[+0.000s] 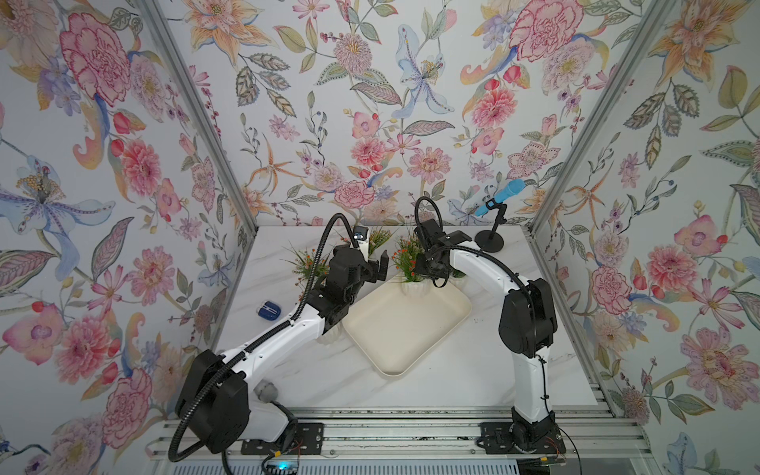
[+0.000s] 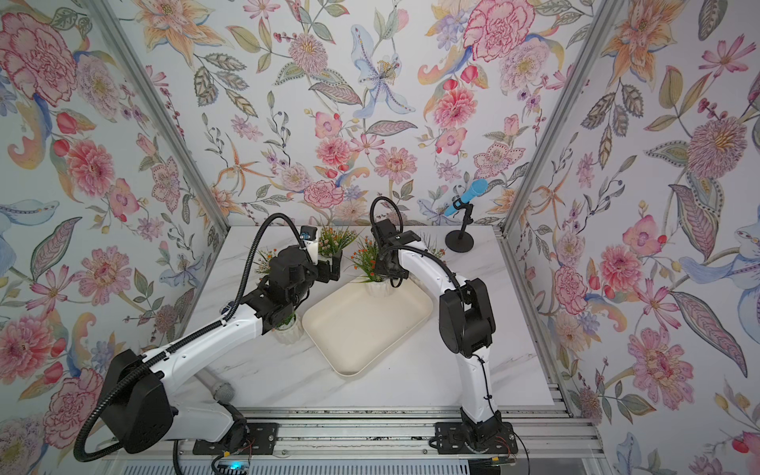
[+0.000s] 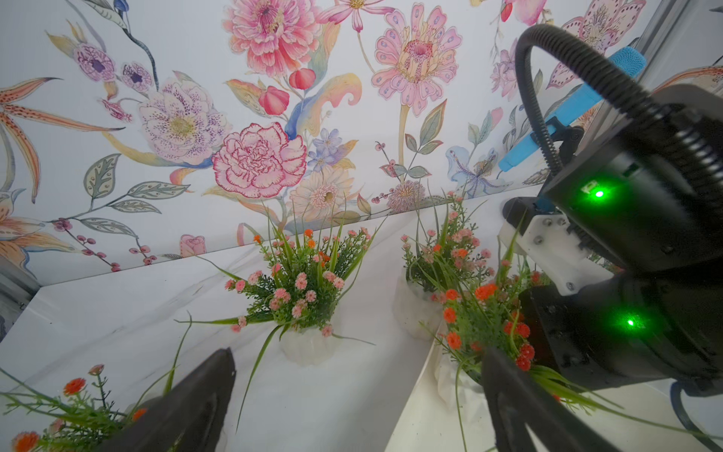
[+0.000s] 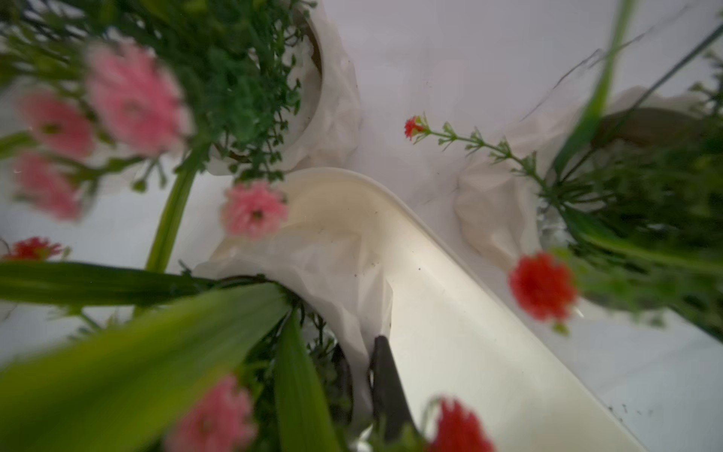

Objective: Put the potted gypsophila into the storage box
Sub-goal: Place the baby's breath potted plant at the storage box.

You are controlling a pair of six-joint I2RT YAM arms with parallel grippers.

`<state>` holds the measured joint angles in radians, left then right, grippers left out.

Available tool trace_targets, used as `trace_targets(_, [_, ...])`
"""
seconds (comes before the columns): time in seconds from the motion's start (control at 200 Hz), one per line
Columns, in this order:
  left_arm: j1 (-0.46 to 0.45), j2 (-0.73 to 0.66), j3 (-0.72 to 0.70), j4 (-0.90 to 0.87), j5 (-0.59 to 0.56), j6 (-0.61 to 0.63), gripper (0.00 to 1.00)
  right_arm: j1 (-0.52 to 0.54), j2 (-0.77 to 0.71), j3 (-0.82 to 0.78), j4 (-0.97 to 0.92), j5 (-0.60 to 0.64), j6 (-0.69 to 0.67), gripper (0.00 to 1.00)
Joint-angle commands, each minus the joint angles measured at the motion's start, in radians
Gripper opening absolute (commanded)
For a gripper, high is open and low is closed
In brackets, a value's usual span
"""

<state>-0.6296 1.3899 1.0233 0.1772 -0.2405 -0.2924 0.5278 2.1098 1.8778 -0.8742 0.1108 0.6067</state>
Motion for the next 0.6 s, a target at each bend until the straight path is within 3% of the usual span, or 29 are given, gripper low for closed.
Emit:
trace_targets(0.0, [-0.003,-0.034,-0.028,0.010,-0.041,-0.025,1.00,-0.006,0.000,0.053,0.042,0.013,-0.002,0.01])
trace_targets(0.26, [-0.001,-0.038,-0.037,0.020,-0.048,-0.024,1.00,-0.013,0.028,0.032,0.054,0.022,0.002,0.06])
trace_targets(0.4, [-0.002,-0.036,-0.040,0.031,-0.048,-0.027,1.00,-0.018,0.011,-0.003,0.061,0.050,0.007,0.21])
trace_targets(0.595, [-0.002,-0.017,-0.027,0.051,-0.036,-0.027,1.00,-0.039,-0.047,-0.068,0.121,0.016,0.006,0.31])
